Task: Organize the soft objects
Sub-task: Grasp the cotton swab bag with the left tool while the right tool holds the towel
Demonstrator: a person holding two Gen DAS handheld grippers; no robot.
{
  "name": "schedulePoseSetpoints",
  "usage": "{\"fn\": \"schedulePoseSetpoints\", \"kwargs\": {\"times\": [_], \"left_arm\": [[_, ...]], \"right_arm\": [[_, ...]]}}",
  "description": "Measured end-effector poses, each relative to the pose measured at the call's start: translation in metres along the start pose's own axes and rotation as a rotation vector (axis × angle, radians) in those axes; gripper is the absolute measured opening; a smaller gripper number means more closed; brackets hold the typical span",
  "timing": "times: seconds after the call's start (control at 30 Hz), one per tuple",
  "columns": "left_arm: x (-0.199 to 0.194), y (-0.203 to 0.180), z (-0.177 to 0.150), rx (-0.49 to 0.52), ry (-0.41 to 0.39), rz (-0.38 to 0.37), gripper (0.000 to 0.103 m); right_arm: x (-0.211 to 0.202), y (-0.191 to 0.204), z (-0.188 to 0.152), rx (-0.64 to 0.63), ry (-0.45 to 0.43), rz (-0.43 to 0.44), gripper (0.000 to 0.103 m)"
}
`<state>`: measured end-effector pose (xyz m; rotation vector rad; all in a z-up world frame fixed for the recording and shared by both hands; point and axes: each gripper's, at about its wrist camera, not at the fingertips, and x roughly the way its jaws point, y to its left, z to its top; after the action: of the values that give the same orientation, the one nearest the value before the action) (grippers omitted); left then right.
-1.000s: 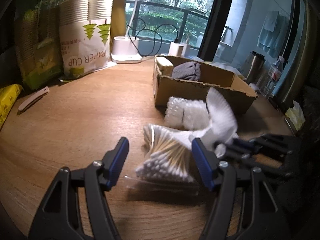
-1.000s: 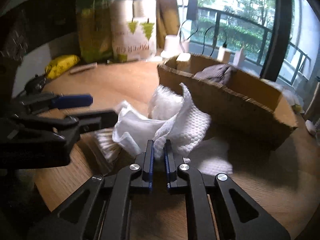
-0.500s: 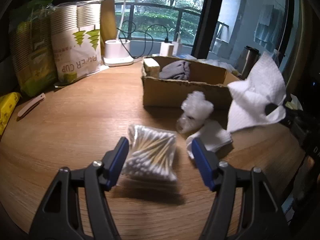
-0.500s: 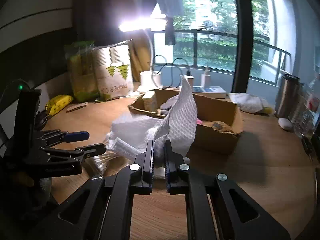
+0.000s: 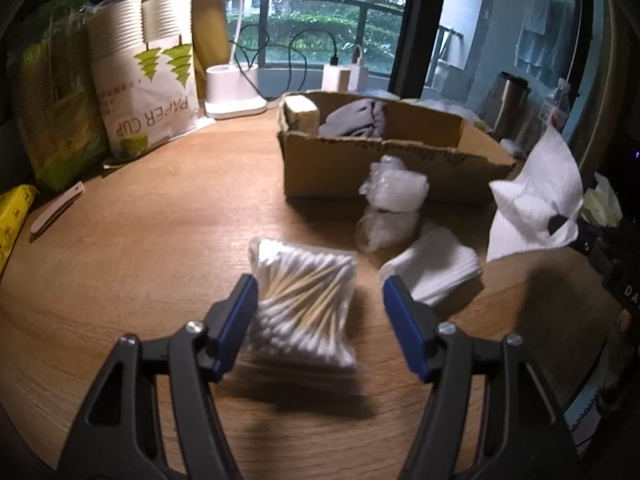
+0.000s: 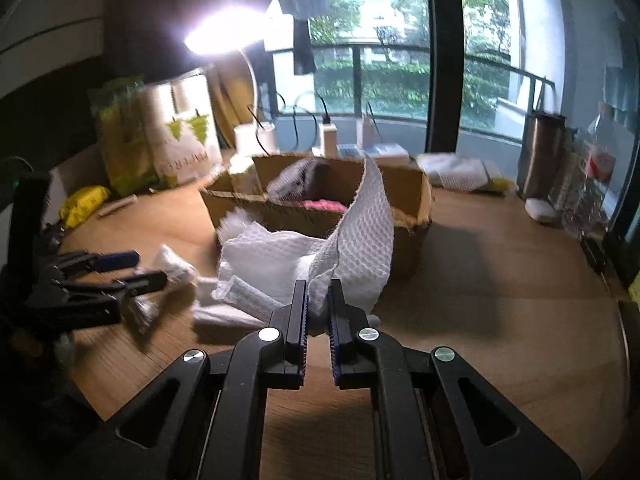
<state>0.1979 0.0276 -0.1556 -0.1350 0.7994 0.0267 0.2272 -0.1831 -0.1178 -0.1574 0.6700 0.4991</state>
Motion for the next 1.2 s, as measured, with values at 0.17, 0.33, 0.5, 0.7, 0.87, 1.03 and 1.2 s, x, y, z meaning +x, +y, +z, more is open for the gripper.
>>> {"fn": "schedulePoseSetpoints", "kwargs": {"times": [0.17,0.33,0.5,0.7,0.87,1.03,1.2], "left_arm": [[0.011,0.001,-0.002,0.007,0.025,0.024,0.067],[0.023,0.009,-0.003,-0.012,0.057,0.038,0.067],[0.031,0.011,-0.004,-0.015,0.077,0.037,0.067],[0.034,0.008,-0.003,-0.001,0.08,0.027,0.067],[0.034,0.009,-0.003,0.003,0.076,0.004,0.064],[0.029,0.007,-0.005,0.014,0.067,-0.012,0.053],[0.015,0.005,-0.007,0.016,0.048,-0.034,0.05]], "right_arm": [[0.023,-0.012,-0.012,0.003,0.084,-0.081,0.01],[0.037,-0.027,-0.022,0.051,0.153,-0.097,0.025],[0.047,-0.028,-0.02,0.058,0.171,-0.098,0.06],[0.069,-0.024,-0.018,0.033,0.236,-0.101,0.066],[0.073,-0.019,-0.018,0.006,0.244,-0.119,0.066],[0.067,-0.019,-0.019,0.008,0.224,-0.123,0.016],[0.056,-0.021,-0.02,0.038,0.199,-0.11,0.012]]}}
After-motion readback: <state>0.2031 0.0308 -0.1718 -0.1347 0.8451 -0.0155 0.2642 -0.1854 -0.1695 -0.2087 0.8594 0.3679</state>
